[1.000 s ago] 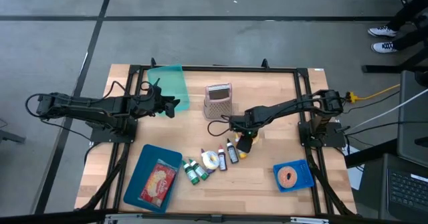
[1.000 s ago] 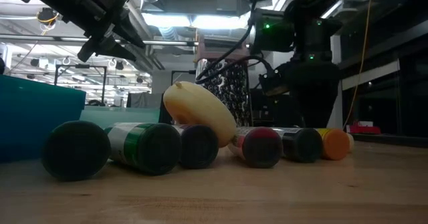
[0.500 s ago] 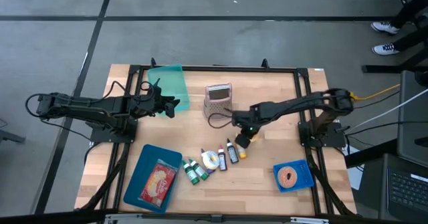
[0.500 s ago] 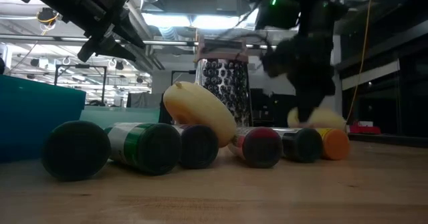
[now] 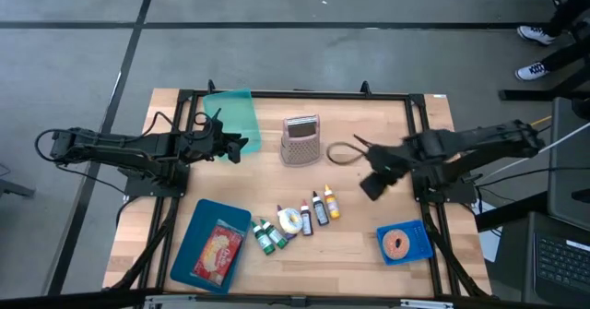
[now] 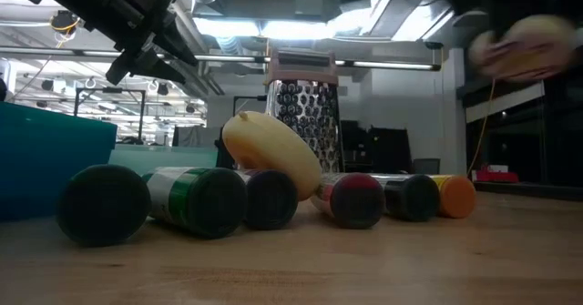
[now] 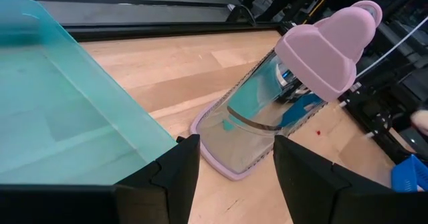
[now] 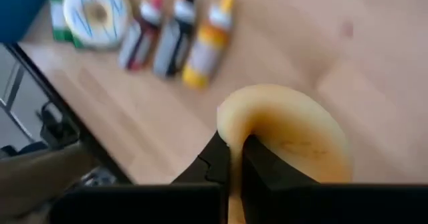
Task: Pick & Place Food Item
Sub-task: Put the right donut into the blue bin
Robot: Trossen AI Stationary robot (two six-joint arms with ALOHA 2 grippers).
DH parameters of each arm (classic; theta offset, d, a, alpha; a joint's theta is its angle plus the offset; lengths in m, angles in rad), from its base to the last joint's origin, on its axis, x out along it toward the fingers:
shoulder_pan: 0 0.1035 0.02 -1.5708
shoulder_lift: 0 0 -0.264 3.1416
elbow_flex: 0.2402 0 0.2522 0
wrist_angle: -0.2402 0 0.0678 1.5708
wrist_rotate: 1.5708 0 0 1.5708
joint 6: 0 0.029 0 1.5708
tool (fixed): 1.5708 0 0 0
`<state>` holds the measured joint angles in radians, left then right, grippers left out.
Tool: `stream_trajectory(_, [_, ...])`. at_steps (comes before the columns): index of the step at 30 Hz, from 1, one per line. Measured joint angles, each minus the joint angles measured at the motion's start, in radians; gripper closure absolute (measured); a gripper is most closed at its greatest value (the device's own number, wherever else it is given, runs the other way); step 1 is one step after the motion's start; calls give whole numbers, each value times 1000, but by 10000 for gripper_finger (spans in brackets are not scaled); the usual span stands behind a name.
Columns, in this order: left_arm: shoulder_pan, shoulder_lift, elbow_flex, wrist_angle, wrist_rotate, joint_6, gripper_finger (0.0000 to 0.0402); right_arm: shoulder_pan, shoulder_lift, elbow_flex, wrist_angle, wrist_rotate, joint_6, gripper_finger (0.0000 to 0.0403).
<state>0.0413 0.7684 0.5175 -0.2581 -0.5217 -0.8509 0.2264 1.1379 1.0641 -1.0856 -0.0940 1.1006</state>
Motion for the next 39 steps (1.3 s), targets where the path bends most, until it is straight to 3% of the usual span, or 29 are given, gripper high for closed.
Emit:
stream_trajectory(7, [0,0,0,-7,23,0,217,342,-29,0,-65,23,433,392])
stream_trajectory(15, [0,0,0,-11,23,0,217,603,90,0,14,87,791,392])
stream_trajectory(22, [0,0,0,-13,23,0,217,691,227,0,64,101,927,392])
stream_trajectory(28, [0,0,0,-13,23,0,217,721,294,0,70,178,1041,392])
stream_trajectory(39, [0,0,0,-9,26,0,217,719,362,-1,94,185,1057,393])
